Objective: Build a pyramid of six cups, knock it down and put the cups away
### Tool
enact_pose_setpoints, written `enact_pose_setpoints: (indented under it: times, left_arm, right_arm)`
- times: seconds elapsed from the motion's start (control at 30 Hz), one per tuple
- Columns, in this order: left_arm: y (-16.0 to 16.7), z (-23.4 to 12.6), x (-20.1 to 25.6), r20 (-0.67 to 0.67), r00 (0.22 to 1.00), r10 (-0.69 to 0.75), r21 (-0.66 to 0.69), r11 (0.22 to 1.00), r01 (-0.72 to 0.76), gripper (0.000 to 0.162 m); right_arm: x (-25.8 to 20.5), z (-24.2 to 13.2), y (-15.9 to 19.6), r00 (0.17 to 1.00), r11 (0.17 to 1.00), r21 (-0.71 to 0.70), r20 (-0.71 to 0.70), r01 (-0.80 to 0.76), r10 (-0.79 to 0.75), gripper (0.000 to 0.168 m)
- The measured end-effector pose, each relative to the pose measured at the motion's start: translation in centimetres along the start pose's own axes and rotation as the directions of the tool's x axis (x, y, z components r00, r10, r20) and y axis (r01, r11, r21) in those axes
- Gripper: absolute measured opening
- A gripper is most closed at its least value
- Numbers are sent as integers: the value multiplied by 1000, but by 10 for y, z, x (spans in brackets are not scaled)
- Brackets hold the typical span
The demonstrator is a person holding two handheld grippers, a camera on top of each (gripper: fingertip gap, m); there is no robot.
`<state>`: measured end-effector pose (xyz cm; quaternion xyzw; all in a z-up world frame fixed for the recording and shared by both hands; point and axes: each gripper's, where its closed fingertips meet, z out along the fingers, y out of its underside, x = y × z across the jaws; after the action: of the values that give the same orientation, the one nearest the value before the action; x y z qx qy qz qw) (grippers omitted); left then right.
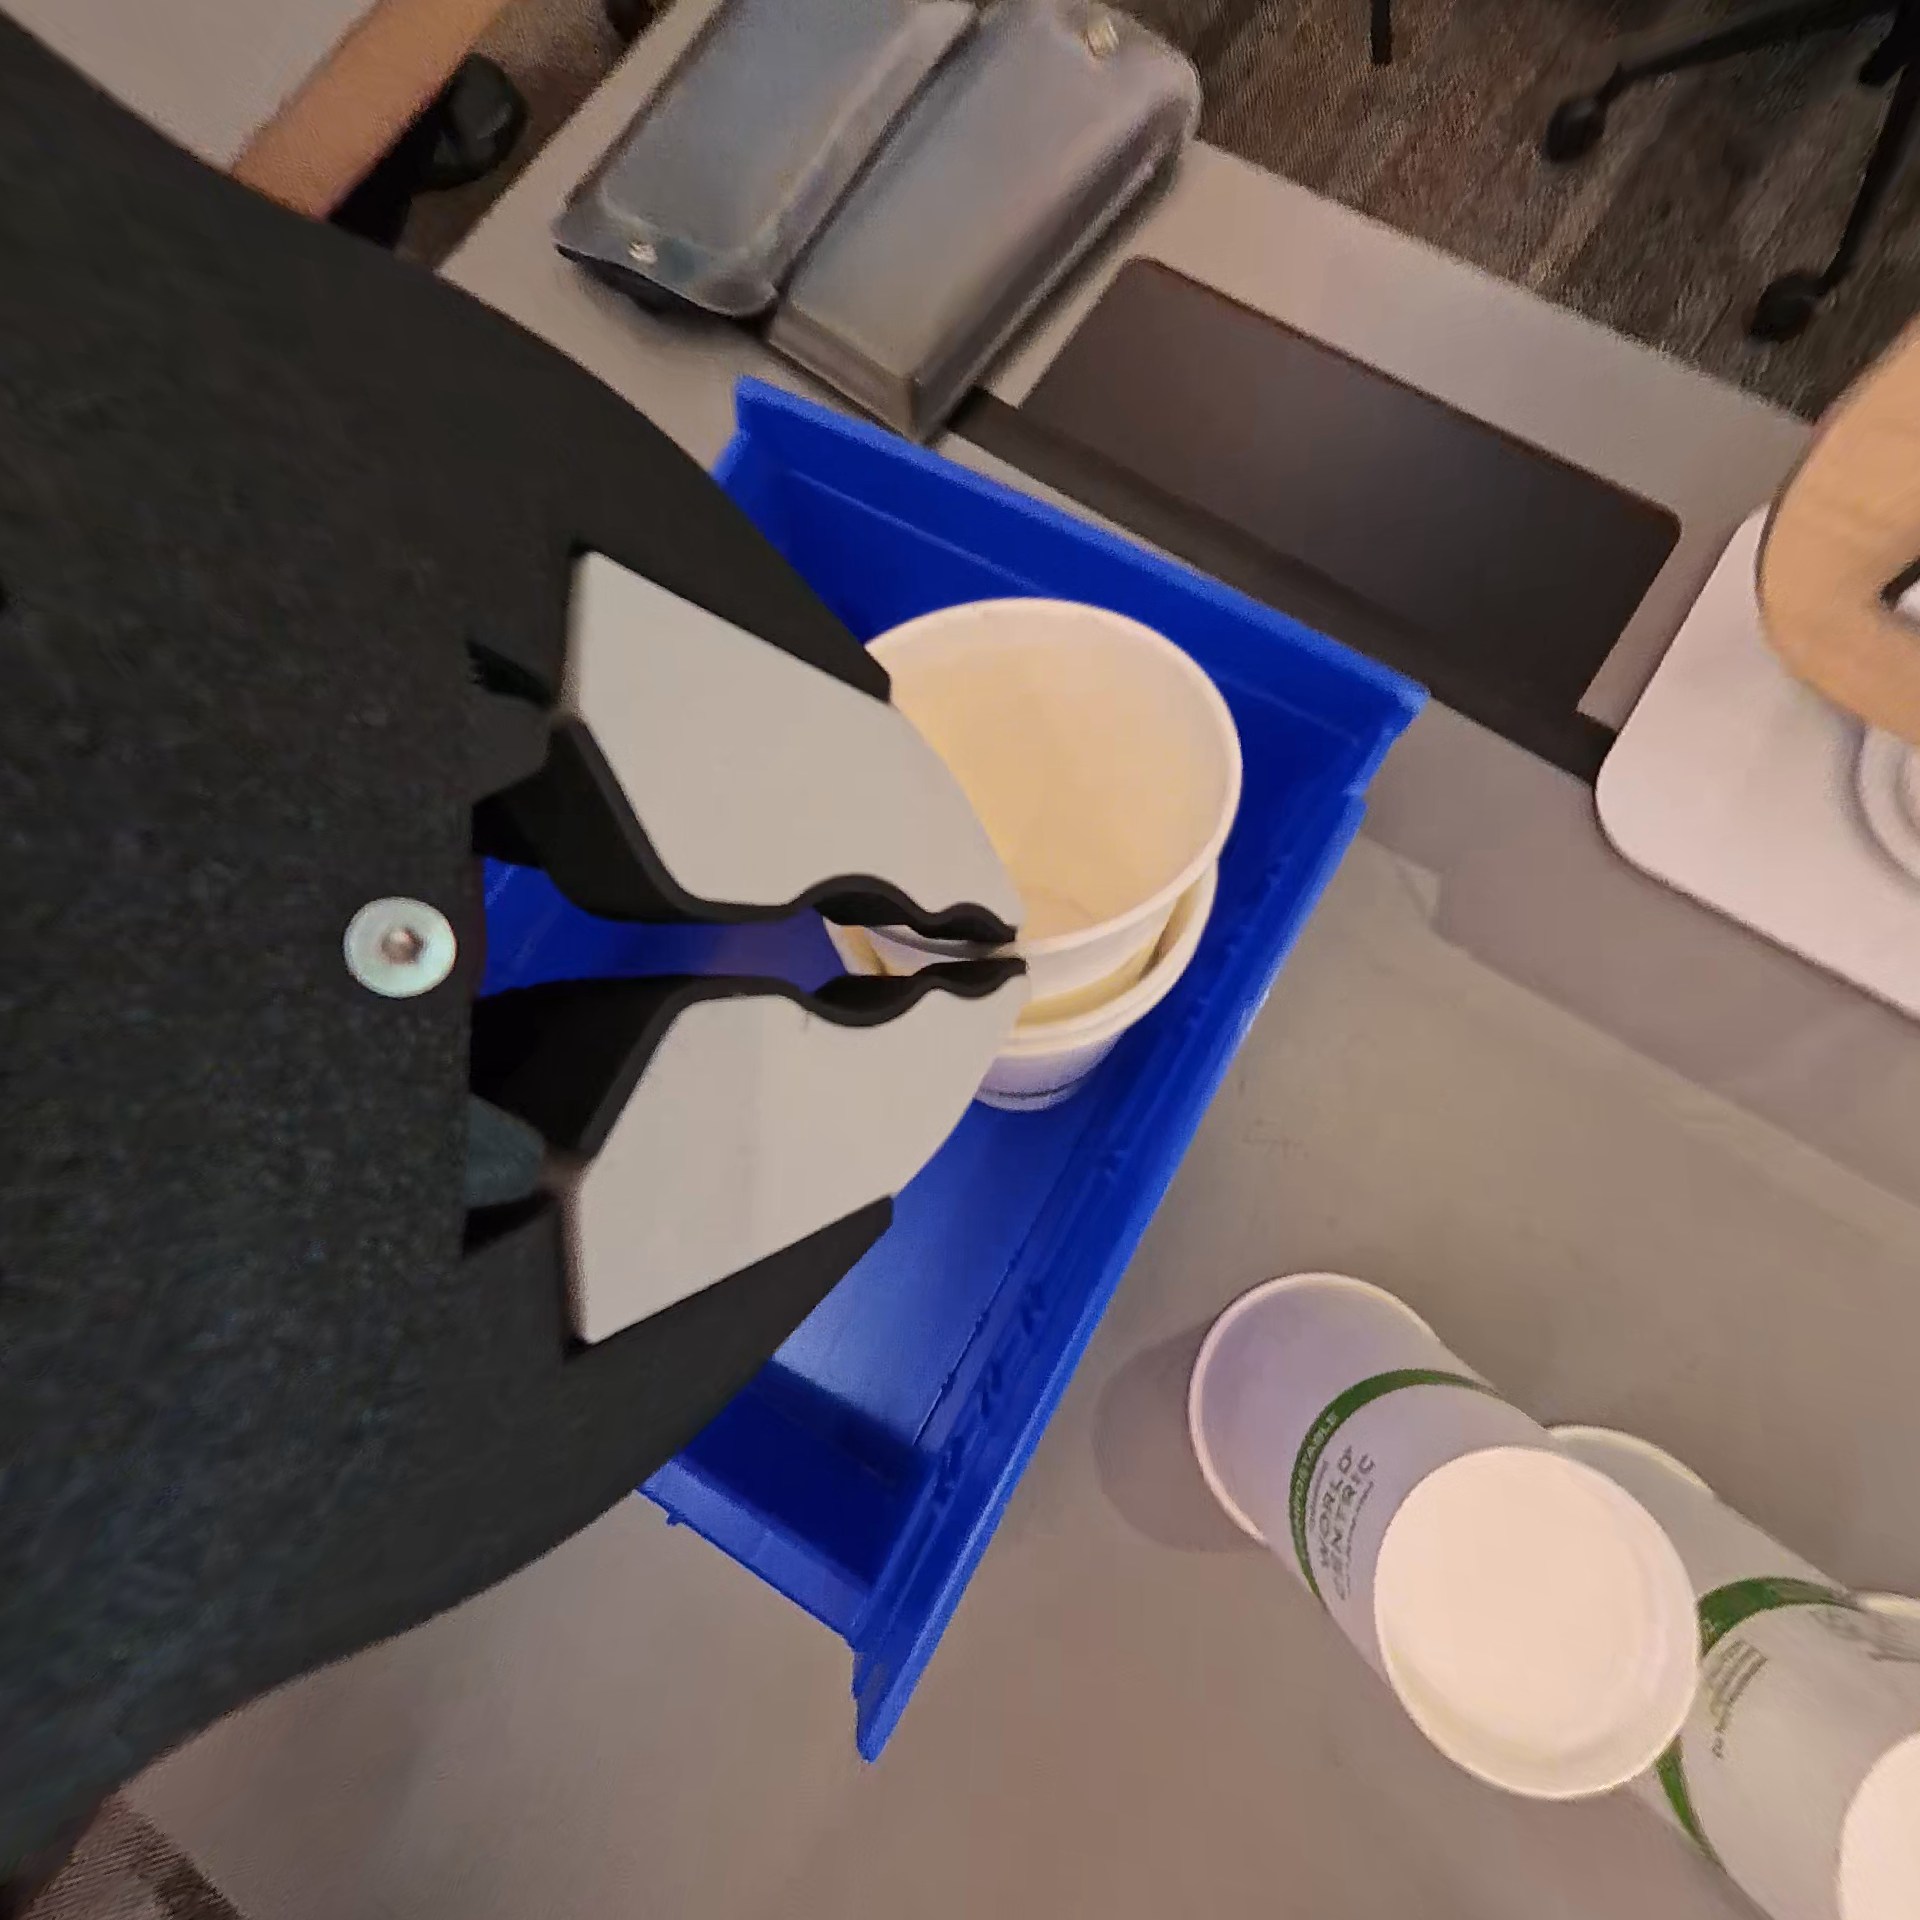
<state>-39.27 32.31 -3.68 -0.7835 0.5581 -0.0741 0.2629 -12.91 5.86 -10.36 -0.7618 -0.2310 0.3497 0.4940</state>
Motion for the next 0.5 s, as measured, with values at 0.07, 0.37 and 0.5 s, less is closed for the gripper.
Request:
enact_pose_setpoints:
  times: [0.07, 0.37, 0.5]
  left_arm:
    - [-5, -17, -5, 27, 998, -48, 47, 998, 47, 3]
    - [-76, -135, 35, -77, 939, -335, 559, 766, 318, 2]
    - [-119, -151, 98, -304, 891, -338, 648, 612, 454, 2]
  right_arm:
    - [0, -2, -6, 998, 996, 55, 30, -64, 62, 72]
    - [-19, 12, -52, 960, 941, 273, 245, -201, 134, 80]
    - [-24, 24, -100, 925, 880, 389, 358, -273, 128, 93]
